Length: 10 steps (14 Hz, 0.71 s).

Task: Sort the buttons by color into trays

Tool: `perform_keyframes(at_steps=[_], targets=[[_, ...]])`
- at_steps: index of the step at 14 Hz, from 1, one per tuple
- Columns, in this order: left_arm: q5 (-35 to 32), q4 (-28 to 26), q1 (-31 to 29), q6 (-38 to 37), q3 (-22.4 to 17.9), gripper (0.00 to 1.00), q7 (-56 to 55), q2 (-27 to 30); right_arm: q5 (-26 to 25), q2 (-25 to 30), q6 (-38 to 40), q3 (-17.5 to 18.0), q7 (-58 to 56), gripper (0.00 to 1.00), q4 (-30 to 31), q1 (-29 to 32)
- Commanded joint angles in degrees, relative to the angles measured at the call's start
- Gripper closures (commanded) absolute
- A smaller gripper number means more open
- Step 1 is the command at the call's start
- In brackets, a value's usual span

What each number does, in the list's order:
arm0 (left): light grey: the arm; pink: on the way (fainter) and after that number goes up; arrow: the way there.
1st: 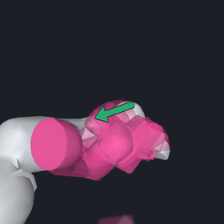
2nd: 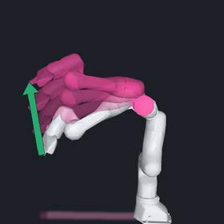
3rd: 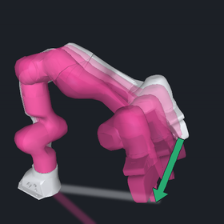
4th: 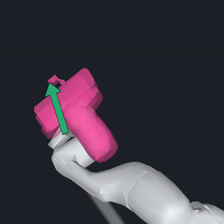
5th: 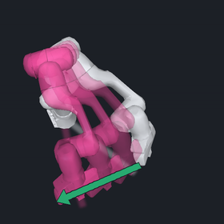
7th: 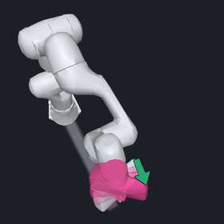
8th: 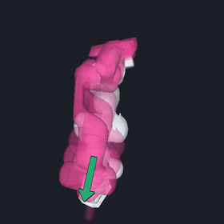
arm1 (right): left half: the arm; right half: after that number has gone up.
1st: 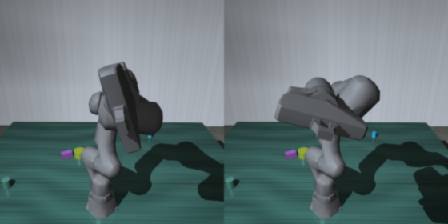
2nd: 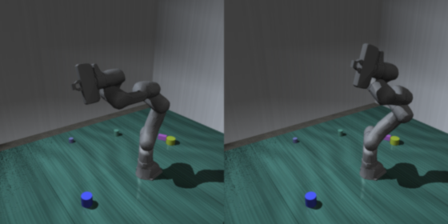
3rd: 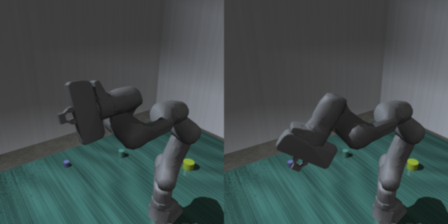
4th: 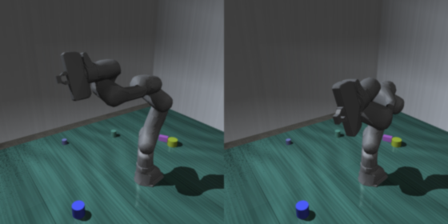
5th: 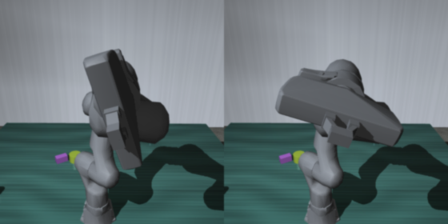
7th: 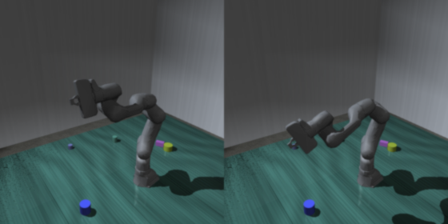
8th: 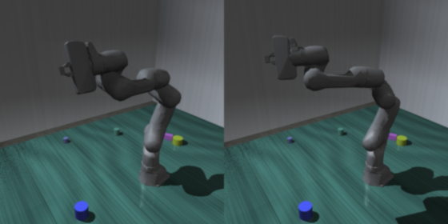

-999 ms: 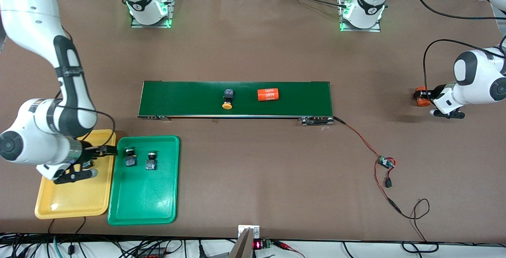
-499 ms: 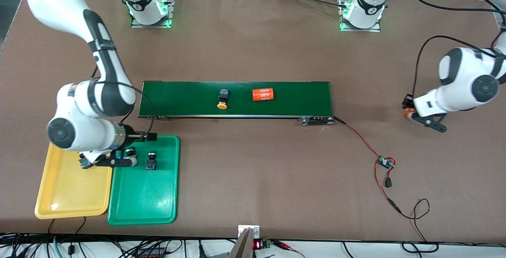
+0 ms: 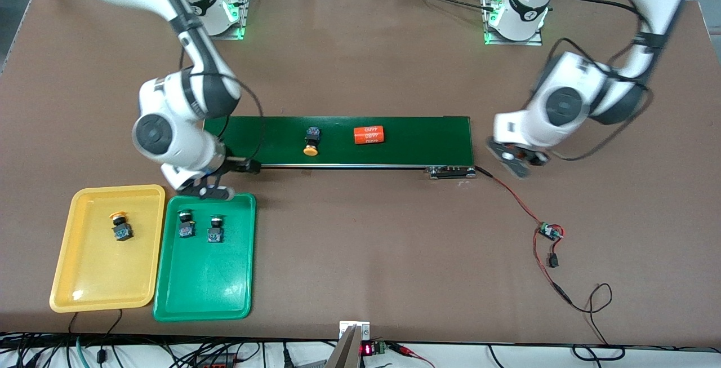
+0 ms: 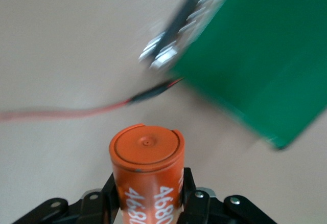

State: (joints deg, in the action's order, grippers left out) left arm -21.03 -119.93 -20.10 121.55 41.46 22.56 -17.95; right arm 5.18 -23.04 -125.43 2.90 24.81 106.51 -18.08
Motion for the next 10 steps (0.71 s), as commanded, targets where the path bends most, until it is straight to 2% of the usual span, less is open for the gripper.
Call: perform_keyframes(at_steps=[1,3,6,10], targets=[[0.37,-0.48,4.18,0.17,1.25,1.00,8.27,0.73,0.62,3.61,-5.25,-0.61,6.72,0.00,5.72,-5.28],[1.51,-0.48,7.17,2.28,1.25,1.00,9.34,-0.59,0.53,3.26,-8.23,-0.70,10.33,0.00,6.07,-8.70],[1.34,-0.39,11.13,4.21,1.08,1.00,11.27,-1.91,0.53,2.65,-10.79,-0.70,12.54,0.00,6.42,-10.65],[0.37,-0.39,12.36,6.42,0.99,1.00,12.95,-4.28,0.36,1.33,-11.06,-0.70,14.13,0.00,6.43,-12.23]])
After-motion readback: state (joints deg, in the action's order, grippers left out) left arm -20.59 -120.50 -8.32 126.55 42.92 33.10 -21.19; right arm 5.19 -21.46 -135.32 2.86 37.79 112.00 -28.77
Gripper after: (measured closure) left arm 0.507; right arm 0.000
